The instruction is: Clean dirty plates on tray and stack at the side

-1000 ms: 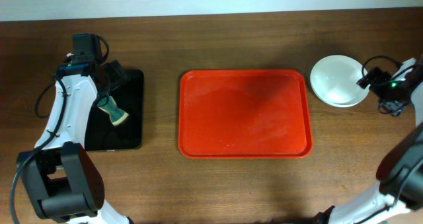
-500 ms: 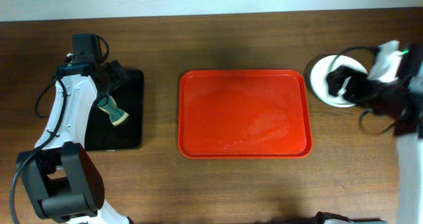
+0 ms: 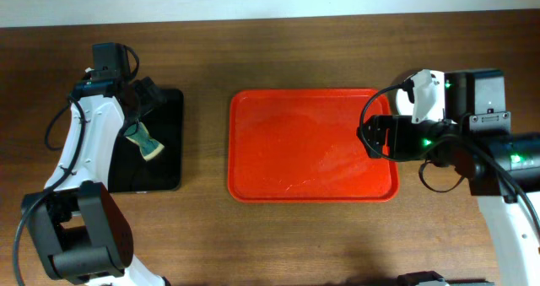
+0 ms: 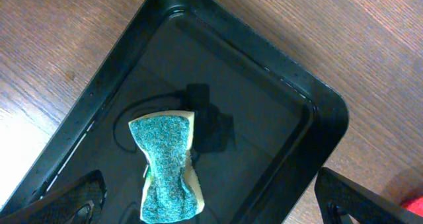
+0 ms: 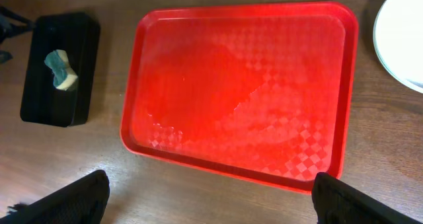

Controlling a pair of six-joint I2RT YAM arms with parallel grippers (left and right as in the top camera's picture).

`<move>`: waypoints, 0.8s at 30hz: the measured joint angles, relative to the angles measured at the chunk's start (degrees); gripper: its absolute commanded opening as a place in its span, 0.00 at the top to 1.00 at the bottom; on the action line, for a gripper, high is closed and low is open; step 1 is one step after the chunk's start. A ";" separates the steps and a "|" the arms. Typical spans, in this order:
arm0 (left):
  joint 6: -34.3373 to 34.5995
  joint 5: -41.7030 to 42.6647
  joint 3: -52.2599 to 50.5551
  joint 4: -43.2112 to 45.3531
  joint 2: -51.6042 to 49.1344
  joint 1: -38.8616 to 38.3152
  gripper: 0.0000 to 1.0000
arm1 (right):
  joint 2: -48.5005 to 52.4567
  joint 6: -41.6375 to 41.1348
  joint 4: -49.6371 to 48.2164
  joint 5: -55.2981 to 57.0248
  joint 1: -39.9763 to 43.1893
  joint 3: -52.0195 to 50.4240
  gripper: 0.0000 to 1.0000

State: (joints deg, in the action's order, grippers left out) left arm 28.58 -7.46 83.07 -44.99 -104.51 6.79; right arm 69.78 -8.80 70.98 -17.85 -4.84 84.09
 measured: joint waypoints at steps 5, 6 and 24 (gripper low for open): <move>0.00 0.02 0.00 0.00 0.00 0.00 0.01 | 0.96 1.27 2.54 0.22 0.00 0.00 0.01; 0.00 0.02 0.00 0.00 0.00 0.00 0.01 | 0.96 1.46 3.63 0.48 0.00 0.00 0.01; 0.00 0.04 0.00 0.00 0.00 0.00 0.01 | -32.48 2.12 -14.47 4.11 0.00 -21.75 0.01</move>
State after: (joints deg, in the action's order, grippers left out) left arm 28.58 -7.42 83.07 -44.99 -104.51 6.79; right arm 37.30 -6.68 56.51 -13.74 -4.84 62.35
